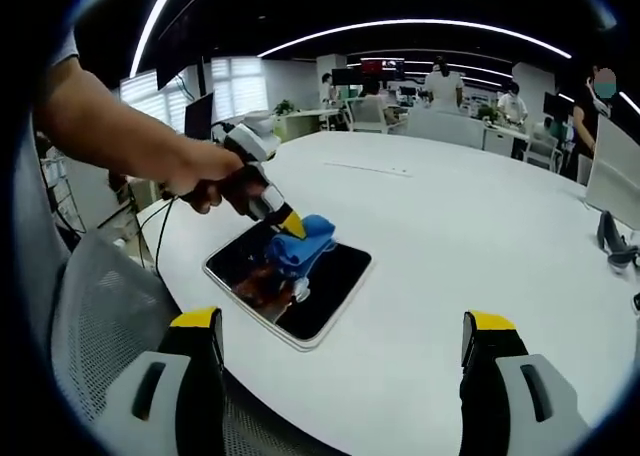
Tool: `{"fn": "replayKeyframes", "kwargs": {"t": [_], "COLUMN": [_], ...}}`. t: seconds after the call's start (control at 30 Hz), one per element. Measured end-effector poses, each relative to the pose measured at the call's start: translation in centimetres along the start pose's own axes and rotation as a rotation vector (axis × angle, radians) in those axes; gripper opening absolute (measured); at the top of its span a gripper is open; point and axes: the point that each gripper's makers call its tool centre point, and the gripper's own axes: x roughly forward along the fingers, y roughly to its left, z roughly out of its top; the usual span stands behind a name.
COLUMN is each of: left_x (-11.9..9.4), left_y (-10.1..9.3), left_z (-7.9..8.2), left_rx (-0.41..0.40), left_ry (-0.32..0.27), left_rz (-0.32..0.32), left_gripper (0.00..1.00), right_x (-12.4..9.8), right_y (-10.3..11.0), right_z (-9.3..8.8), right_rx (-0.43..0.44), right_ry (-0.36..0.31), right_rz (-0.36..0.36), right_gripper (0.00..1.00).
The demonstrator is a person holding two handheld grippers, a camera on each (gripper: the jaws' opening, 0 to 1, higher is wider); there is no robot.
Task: Wipe the mirror surface with the cleaning cloth until all visible marks leave the cleaned area.
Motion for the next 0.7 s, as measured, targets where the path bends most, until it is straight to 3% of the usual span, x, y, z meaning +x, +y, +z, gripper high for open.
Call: {"fn": "replayKeyframes", "kwargs": {"t": [0.13, 0.7], "left_x": [0.3, -0.5], "left_y": [0.1, 1.3], "left_z": [0.7, 0.5], "left_rx": [-0.001, 0.025], "left_ry": [0.007, 0.008], "left_rz": [0.001, 0.016], "left_gripper": [0.02, 0.02], "right_x": [0.0, 0.0], "right_y": [0.0, -0.1], "right_z": [0.0, 0.0], "right_rx": [0.001, -0.001], "right_ry": [0.001, 0.001], "right_rz": [0.000, -0.002], "right_gripper": [0.99, 0.99]}}
